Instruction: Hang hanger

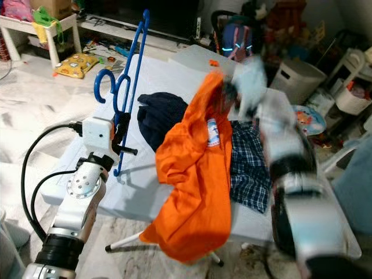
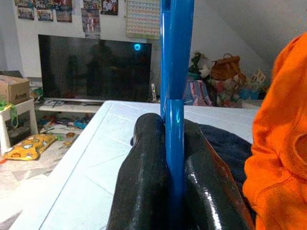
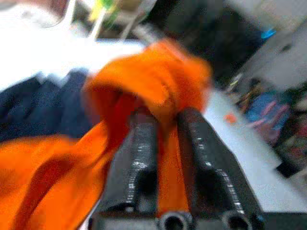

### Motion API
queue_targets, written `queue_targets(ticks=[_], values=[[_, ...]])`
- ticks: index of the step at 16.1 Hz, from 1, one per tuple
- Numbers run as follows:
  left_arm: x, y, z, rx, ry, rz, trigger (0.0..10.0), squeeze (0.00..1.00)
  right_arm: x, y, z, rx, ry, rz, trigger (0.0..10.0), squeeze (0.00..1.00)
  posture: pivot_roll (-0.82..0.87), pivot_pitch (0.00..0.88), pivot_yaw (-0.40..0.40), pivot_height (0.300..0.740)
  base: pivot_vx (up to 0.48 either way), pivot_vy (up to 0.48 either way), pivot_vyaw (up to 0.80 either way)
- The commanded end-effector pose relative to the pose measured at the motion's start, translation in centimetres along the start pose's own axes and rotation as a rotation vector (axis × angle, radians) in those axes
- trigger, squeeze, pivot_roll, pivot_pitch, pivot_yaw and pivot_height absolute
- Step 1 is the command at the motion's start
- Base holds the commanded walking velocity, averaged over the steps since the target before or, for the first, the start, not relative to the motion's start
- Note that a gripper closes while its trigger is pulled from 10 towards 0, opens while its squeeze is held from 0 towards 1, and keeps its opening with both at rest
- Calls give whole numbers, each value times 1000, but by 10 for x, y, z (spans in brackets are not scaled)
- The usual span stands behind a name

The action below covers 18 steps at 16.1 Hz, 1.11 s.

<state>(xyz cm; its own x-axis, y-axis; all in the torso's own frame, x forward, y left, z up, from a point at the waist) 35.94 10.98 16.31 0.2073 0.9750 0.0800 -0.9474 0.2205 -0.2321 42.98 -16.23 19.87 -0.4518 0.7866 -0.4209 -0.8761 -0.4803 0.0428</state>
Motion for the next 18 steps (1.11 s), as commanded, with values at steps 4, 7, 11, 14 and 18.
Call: queue_targets(ticks=[4, 7, 11, 14, 18], values=[[-10, 2, -19, 80, 6, -38, 10000, 0, 7, 18, 2, -13, 42, 119, 10000, 1000, 193, 0, -183, 740, 0, 0, 0], [-11, 3, -21, 86, 6, -50, 10000, 0, 26, 39, 2, -38, -31, 205, 10000, 1000, 192, 0, -177, 740, 0, 0, 0], [-10, 2, -23, 91, 4, -60, 10000, 0, 38, 72, -2, -53, -97, 202, 10000, 1000, 182, 0, -167, 740, 0, 0, 0], [-13, 3, -25, 101, 8, -76, 10000, 0, 61, 108, -13, 21, -190, 289, 10000, 1000, 161, 0, -148, 740, 0, 0, 0], [-20, 2, -26, 102, 34, -105, 10000, 0, 86, 145, -33, 151, -296, 367, 10000, 1000, 144, 0, -130, 740, 0, 0, 0]])
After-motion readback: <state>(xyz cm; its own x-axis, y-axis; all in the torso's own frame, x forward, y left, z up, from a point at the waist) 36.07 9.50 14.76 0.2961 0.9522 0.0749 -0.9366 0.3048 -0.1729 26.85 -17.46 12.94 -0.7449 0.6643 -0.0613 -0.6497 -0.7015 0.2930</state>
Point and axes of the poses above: a point about 5 cm out from each wrist's last joint towards the gripper, its own y axis pointing back from the gripper into the wrist, its own z axis along the axis of the wrist's last joint, x = y × z, the point moved 4 cm from there along -y, pointing out of the wrist towards the gripper, and after that the axes turned 3 degrees about y, right-handed, at the moved point
